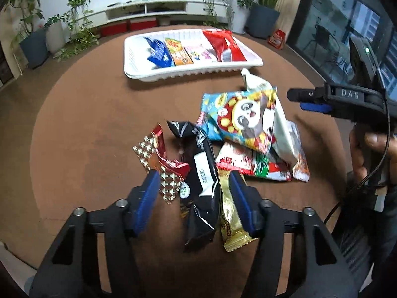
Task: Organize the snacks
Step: 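Move both open grippers back over the remaining snack pile, then grasp the black wrapper with the left gripper while the right gripper grasps the white packet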
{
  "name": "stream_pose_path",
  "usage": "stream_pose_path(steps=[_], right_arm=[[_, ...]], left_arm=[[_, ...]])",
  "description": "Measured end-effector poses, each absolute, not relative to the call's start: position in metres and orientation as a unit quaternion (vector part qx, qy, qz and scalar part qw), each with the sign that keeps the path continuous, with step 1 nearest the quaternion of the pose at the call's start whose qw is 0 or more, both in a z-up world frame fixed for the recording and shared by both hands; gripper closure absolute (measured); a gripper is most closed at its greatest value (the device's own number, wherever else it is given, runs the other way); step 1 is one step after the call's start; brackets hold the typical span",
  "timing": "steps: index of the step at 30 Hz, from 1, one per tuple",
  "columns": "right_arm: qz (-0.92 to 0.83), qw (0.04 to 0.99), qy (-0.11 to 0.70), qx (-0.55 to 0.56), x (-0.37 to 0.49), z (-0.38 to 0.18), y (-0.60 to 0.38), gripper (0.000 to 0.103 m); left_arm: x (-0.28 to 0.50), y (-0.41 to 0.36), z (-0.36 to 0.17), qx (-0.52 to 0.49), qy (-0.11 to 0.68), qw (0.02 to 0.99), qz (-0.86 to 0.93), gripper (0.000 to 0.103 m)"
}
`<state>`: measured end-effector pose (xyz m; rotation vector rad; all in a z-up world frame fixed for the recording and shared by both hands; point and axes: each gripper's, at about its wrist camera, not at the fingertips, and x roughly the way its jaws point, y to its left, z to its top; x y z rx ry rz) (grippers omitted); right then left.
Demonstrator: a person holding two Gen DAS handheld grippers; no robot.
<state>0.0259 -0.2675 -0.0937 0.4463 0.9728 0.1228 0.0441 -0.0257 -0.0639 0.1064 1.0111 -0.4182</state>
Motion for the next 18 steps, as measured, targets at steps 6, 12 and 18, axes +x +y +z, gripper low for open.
stream_pose_path(steps=[6,12,18], right_arm=[[0.063,0.856,0.468,0.208,0.026,-0.095,-0.265,0.035],[0.066,0.853,0.476,0.204,0.028,-0.096,-0.264,0.037],[0.068,0.851,0.478,0.204,0.028,-0.096,-0.264,0.037]], left_arm=[[0.043,-0.033,-0.070,0.056,0.491,0.840,-0.223,0.052],[0.054,-0.027,-0.079,0.045,0.507,0.831,-0.224,0.066],[0.063,-0.024,-0.080,0.042,0.511,0.828,-0.228,0.069]])
